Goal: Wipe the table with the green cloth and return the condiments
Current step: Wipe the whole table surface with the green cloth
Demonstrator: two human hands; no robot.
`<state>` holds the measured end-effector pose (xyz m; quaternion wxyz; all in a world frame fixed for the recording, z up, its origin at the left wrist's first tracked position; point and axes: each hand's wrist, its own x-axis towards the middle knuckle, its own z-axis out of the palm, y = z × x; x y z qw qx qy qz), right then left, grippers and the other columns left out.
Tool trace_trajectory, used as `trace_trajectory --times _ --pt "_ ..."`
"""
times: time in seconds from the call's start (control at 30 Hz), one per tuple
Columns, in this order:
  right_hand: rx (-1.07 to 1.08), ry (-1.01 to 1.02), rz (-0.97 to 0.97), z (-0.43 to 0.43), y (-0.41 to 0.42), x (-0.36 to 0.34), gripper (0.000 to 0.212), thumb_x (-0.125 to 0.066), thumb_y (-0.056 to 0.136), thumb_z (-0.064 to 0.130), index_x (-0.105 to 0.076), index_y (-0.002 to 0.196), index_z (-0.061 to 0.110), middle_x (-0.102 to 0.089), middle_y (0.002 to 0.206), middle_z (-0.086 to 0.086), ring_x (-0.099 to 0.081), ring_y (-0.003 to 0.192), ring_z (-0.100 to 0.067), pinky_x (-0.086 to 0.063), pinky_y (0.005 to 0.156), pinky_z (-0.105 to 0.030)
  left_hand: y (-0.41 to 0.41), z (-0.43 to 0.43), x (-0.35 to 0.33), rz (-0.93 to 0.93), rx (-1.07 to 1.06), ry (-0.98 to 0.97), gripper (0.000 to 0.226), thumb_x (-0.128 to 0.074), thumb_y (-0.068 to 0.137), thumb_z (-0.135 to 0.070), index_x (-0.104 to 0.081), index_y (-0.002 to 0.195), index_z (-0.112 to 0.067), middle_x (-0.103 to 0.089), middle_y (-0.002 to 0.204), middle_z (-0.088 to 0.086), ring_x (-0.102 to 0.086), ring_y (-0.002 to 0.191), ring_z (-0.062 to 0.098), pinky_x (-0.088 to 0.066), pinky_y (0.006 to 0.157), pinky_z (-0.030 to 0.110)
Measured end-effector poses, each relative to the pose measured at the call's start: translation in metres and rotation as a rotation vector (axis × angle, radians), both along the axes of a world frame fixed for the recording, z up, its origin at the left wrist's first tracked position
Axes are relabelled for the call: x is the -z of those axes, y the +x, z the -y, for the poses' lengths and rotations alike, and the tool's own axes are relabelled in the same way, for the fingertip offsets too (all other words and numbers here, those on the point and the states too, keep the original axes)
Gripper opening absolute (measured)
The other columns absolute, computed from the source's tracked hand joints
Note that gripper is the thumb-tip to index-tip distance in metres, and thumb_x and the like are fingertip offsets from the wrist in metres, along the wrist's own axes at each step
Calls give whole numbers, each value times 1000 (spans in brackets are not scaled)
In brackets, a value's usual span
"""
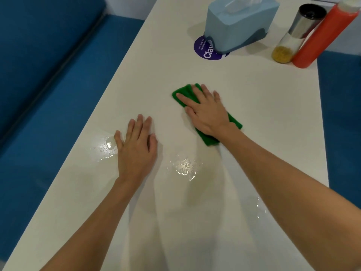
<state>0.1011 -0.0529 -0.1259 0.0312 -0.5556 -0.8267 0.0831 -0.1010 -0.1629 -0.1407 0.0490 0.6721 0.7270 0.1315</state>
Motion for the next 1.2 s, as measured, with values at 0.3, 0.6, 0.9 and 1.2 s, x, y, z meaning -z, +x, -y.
trace_trajectory --times 0.3,0.6,0.9,1.2 --pt "-387 -9 3 78 16 1 47 -18 99 46 -19 146 49 -17 159 1 -11 147 -23 -8 116 -48 -3 3 -1 61 16 13 51 -28 98 -34 -38 146 -22 -32 156 2 -25 145 20 -13 112 54" --pt "27 -2 14 14 26 -2 54 -10 94 49 -18 147 47 -17 159 -4 -11 146 -28 -7 115 -53 -6 1 -4 191 -11 -13 50 -27 99 -30 -36 147 -24 -28 157 -2 -18 146 14 -5 116 48" --pt "-109 -164 -289 41 -99 -10 49 -23 102 35 -20 150 36 -12 160 -4 -2 147 -26 -3 117 -46 1 -10 -40 507 -174 117 49 -33 102 -18 -26 150 -13 -28 157 2 -21 145 14 -13 119 39" --pt "359 -169 -574 16 -36 -16 53 -25 102 18 -12 153 14 -6 160 -8 4 147 -22 4 118 -38 85 -48 -9 127 -269 -91 66 -29 101 -36 -7 152 -1 0 161 14 1 149 26 1 118 48"
